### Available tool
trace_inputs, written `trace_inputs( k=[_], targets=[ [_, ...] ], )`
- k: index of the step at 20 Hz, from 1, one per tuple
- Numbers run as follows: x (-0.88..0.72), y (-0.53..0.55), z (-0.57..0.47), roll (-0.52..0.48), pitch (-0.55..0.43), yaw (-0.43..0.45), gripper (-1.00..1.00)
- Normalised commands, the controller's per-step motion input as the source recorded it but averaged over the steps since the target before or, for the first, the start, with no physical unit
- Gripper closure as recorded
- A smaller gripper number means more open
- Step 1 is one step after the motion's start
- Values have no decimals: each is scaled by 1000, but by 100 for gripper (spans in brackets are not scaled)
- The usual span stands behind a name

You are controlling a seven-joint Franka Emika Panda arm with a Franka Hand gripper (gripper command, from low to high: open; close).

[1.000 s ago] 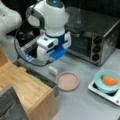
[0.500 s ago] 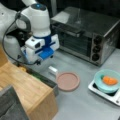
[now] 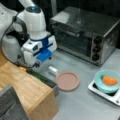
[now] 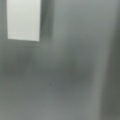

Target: Pick up the pan. Place the pan on the table. Pick up the bowl. Place the bowl on the stove.

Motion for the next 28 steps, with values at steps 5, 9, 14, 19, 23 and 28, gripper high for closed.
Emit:
trace_inputs(
  k=[5,9,14,19,23,28],
  targets=[
    [52,107,-109,234,-83,-41,-100],
    [174,176,-136,180,-53,-76,-100],
    [269,169,-89,142,-6,-103,-100],
    [294,80,-81,120,9,-123,-100],
    [259,22,-110,101,2,-128,-100],
    [131,-4,-95,52,4,-108,-100]
  ],
)
